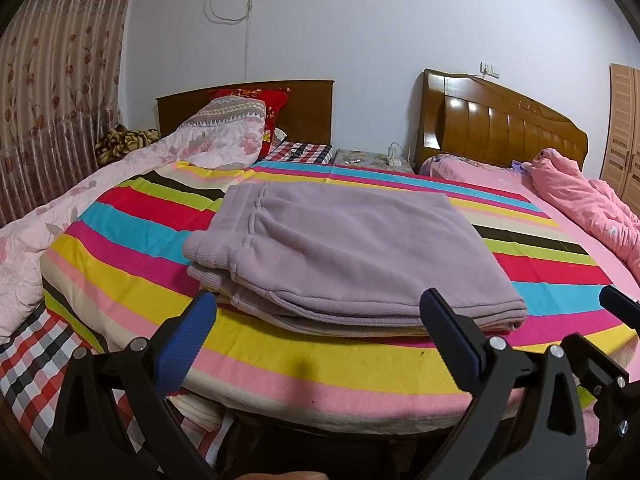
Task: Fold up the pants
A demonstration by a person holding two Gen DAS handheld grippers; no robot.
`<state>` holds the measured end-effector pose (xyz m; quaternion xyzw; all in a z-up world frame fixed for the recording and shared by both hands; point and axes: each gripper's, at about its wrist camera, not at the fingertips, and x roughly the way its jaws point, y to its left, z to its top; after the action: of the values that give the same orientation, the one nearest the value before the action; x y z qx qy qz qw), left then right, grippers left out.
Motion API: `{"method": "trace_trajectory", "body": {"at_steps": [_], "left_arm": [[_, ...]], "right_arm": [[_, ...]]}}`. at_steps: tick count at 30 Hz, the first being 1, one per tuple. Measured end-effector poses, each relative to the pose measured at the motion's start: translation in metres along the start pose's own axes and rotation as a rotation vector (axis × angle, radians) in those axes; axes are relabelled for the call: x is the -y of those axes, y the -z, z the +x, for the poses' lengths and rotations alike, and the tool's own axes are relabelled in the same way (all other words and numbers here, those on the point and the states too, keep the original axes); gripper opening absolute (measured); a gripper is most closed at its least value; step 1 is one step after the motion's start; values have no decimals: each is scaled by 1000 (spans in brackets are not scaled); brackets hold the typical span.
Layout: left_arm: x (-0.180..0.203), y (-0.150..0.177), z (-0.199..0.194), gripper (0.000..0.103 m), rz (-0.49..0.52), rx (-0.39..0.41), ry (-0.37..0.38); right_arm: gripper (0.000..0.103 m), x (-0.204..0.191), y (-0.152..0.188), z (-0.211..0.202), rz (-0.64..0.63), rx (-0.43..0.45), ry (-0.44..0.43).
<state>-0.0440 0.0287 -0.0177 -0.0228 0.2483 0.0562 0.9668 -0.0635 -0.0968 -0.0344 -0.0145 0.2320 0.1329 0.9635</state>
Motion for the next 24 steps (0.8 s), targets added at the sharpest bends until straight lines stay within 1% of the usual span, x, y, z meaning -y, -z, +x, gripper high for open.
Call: {"method": "trace_trajectory", "body": {"at_steps": [24], "left_arm": [[-3,2,3,101,7,-9,1]], "right_arm": [[98,-3,2,1,12,-9,-3]]}}
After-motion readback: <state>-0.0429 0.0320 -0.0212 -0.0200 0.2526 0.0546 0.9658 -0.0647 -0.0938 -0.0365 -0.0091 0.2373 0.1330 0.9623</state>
